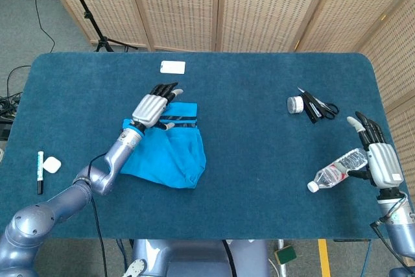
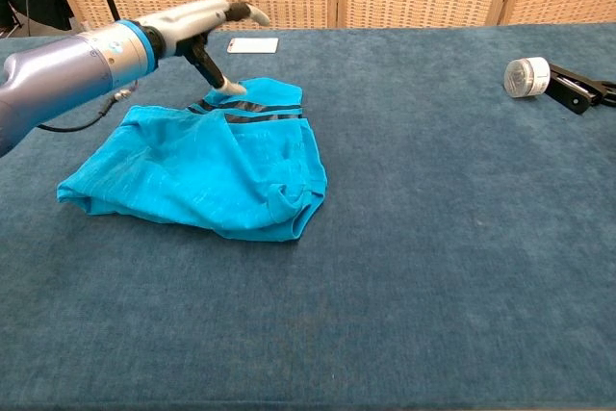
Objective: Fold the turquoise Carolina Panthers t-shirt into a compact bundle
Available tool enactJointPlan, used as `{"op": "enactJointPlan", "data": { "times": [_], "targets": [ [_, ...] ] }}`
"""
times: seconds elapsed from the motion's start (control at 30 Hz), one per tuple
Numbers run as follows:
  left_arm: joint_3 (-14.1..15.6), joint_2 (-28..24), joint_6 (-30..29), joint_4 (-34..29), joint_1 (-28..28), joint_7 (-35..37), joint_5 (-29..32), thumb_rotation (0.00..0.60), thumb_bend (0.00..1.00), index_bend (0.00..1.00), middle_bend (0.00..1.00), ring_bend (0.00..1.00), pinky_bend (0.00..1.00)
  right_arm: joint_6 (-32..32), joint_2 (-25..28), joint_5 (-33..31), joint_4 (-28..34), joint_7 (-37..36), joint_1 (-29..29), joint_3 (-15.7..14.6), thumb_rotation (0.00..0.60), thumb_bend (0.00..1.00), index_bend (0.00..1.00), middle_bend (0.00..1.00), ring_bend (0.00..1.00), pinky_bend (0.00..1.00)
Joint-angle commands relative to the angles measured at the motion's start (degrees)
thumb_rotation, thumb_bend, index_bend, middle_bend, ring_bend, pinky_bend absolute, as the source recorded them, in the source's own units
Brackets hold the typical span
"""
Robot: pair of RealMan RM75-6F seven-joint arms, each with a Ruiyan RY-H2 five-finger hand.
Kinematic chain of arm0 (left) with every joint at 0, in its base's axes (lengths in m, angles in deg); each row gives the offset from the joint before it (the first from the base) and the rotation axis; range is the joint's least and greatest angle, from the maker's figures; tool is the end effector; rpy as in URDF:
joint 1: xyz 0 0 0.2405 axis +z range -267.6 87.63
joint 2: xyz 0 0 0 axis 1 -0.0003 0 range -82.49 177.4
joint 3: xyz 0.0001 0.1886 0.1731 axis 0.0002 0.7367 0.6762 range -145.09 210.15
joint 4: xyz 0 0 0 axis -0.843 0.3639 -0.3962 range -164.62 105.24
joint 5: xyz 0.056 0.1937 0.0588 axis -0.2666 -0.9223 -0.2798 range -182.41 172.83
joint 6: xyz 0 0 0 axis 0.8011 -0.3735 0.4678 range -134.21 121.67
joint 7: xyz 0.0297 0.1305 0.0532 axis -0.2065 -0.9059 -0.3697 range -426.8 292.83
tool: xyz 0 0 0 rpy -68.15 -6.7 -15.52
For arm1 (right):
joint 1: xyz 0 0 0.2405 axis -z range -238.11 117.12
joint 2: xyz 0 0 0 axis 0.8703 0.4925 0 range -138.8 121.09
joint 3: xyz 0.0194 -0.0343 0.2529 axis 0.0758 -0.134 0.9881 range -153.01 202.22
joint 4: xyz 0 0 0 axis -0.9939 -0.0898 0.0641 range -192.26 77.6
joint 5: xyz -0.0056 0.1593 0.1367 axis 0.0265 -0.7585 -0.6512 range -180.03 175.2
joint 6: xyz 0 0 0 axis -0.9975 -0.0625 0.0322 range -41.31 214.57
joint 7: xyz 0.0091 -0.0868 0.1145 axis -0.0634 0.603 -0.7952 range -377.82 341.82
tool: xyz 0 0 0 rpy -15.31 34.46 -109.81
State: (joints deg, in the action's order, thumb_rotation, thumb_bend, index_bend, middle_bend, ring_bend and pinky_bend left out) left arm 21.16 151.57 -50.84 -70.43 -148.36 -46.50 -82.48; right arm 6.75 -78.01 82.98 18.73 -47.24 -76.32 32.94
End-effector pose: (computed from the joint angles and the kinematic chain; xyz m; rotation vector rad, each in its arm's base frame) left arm -0.1227 0.4545 -0.0428 -1.8625 -1.0023 -1.1012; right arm -0.3133 -0.2681 0.1661 1.3293 -1.0424 1.2875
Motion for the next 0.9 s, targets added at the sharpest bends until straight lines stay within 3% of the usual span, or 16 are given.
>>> {"op": "enactJointPlan", "data": {
  "times": [0.03,0.23,0.63,0.9],
  "targets": [
    [0.64,-6.85,5.75,-13.52,0.41,-10.88,3.78,0.600,0.20,0.00,0.00,0.00,0.00,-0.10,0.17,0.00,0.02,-0.33,0.06,0.06,0.600,0.00,0.00,0.00,0.00,0.01],
    [0.46,-7.84,6.41,-18.70,1.32,-18.98,8.74,0.600,0.20,0.00,0.00,0.00,0.00,-0.33,0.46,-0.13,0.07,-0.94,0.22,0.21,0.600,0.00,0.00,0.00,0.00,0.01],
    [1.28,-7.65,5.65,-20.26,2.55,-26.46,13.22,0.600,0.21,0.01,0.00,0.00,0.00,-0.02,0.48,-0.47,-0.10,-1.12,0.21,0.34,0.600,0.00,0.00,0.00,0.00,0.01],
    [2.23,-7.29,6.08,-19.89,3.06,-29.17,14.45,0.600,0.22,0.24,0.00,0.00,0.00,-0.07,0.55,-0.58,-0.01,-1.13,0.27,0.43,0.600,0.00,0.00,0.00,0.00,0.01]
  ]
}}
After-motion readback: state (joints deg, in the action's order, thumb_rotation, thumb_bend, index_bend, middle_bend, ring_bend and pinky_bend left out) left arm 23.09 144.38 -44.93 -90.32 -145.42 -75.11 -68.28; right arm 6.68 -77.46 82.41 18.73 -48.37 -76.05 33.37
